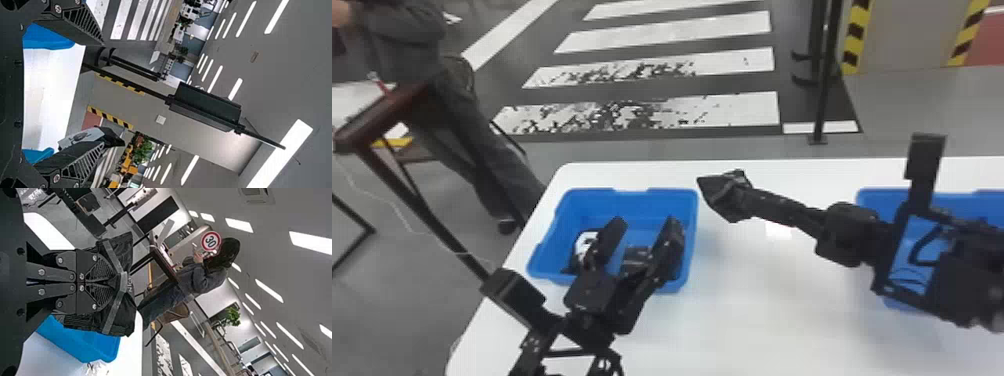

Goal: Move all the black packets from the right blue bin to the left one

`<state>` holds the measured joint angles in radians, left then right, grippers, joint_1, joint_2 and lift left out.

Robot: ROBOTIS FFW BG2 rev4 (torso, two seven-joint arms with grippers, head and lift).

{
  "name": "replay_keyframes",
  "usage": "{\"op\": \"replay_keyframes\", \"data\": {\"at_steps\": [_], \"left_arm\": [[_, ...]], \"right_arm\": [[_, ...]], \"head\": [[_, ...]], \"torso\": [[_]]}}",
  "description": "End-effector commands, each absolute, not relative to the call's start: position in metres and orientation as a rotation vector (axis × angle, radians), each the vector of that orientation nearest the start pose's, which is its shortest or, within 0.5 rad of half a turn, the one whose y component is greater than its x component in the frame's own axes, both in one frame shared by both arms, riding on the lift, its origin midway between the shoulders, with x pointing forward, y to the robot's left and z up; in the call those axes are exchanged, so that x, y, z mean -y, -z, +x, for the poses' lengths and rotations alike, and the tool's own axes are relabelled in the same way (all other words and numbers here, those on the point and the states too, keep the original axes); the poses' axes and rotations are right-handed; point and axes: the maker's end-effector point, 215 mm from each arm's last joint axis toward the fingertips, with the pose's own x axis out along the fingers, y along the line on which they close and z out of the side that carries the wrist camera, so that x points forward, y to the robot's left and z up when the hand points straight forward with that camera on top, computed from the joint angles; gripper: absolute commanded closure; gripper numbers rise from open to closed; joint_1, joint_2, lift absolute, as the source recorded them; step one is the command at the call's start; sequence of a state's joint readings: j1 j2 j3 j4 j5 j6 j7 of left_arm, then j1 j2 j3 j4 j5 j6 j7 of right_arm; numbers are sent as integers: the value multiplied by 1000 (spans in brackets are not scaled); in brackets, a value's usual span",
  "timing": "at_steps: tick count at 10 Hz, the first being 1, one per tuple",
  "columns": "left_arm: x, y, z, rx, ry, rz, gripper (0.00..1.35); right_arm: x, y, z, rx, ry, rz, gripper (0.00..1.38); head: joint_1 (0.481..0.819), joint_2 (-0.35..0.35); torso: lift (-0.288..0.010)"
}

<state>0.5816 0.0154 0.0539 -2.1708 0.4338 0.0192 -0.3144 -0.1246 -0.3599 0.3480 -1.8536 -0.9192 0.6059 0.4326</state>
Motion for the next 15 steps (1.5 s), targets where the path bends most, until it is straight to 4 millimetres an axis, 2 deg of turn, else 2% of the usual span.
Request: {"op": "replay_keyframes", "data": {"at_steps": [1, 4, 5, 7, 11, 12, 13, 14, 15], "left_arm": [[-187, 281, 418, 71, 293, -400, 131], [-155, 277, 417, 61, 356, -524, 131], [-152, 276, 417, 62, 365, -526, 131], [-152, 272, 418, 72, 366, -531, 131], [-155, 277, 418, 63, 355, -523, 136], [-162, 271, 417, 95, 323, -509, 260], [-160, 272, 417, 90, 310, -521, 688], [-158, 274, 416, 83, 307, -524, 1007], [-158, 271, 417, 91, 309, -517, 1208]], "right_arm": [[-32, 281, 466, -362, -1085, 514, 1259], [-49, 284, 458, -380, -1123, 518, 1259], [-51, 287, 455, -389, -1125, 522, 1259], [-65, 290, 442, -405, -1158, 523, 1259], [-89, 297, 415, -453, -1221, 546, 1259], [-91, 299, 414, -458, -1224, 550, 1259], [-90, 297, 414, -454, -1224, 556, 1259], [-89, 293, 417, -441, -1221, 558, 1259], [-88, 292, 420, -433, -1217, 563, 1259]], "head": [[695, 261], [695, 270], [695, 263], [695, 259], [695, 298], [695, 311], [695, 325], [695, 331], [695, 330]], "torso": [[-140], [-140], [-140], [-140], [-140], [-140], [-140], [-140], [-140]]}}
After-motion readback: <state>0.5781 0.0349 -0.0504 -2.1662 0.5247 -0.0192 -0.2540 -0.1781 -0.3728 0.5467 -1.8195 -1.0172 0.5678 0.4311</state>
